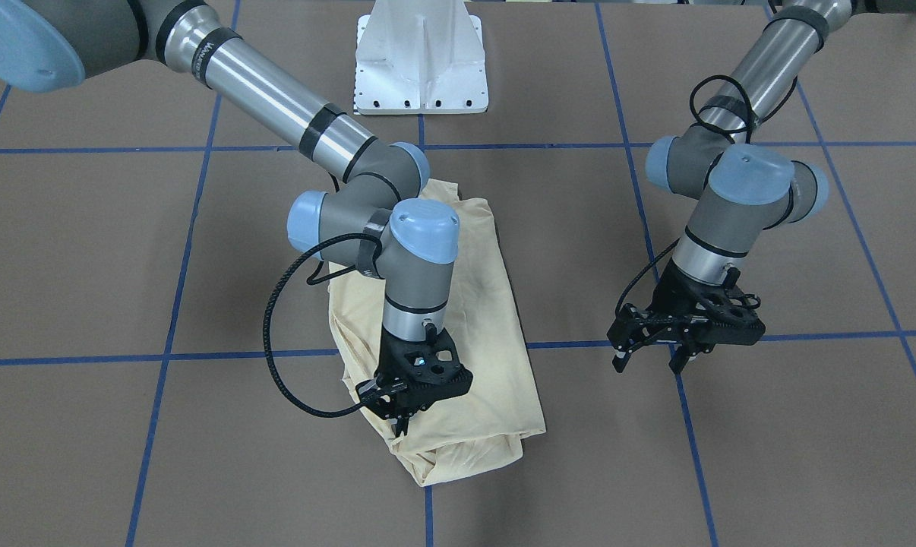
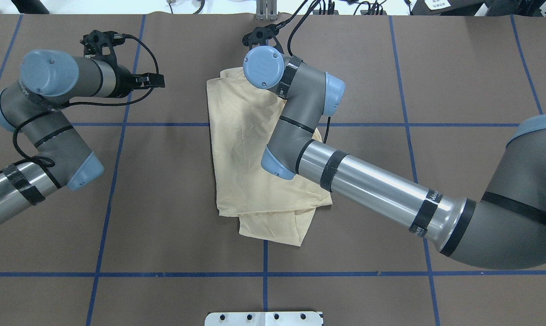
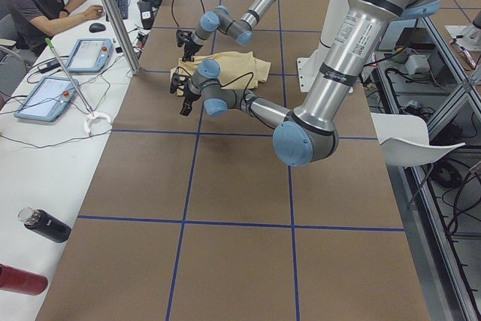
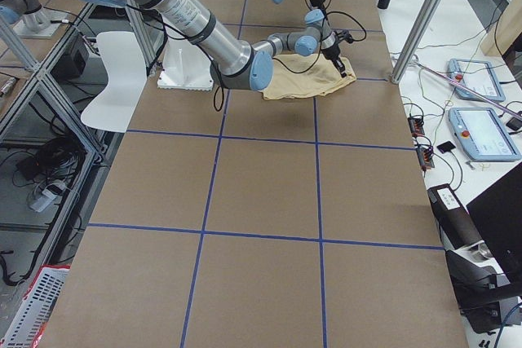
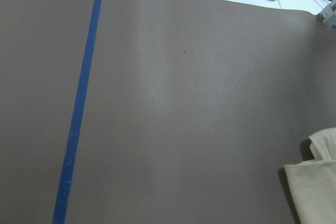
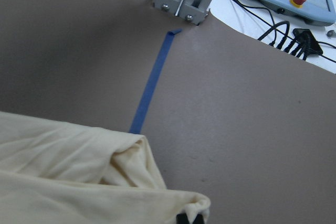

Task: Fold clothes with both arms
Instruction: 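Lift the right gripper off the shirt and move it away to the far side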

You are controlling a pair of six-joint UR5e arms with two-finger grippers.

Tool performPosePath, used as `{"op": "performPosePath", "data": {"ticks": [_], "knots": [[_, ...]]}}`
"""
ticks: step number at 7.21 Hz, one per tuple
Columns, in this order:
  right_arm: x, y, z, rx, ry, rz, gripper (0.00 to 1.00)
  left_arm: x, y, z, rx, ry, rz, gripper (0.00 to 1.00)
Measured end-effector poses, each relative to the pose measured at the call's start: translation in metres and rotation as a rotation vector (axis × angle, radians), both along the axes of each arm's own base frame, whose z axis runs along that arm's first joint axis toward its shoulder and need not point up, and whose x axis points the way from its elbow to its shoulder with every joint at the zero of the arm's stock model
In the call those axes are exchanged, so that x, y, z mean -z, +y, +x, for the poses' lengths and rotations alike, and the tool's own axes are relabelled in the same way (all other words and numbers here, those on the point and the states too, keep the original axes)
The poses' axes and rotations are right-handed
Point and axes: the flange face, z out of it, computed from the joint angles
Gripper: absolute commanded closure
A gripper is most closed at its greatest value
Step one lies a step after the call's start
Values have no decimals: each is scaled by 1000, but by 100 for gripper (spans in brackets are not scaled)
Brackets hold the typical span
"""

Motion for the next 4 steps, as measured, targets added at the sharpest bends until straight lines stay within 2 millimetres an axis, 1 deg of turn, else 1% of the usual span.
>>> {"op": "performPosePath", "data": {"ticks": [1,2,3,4], "knots": [[-13,-8,16,-3,14,5,1,1,0,0,0,0,1,0],[-26,-13,26,-9,24,3,0,1,0,0,0,1,1,0],[-39,-15,31,-13,31,1,0,1,0,0,0,1,1,0],[-47,-17,35,-19,31,3,0,2,0,0,-1,1,2,0]]}}
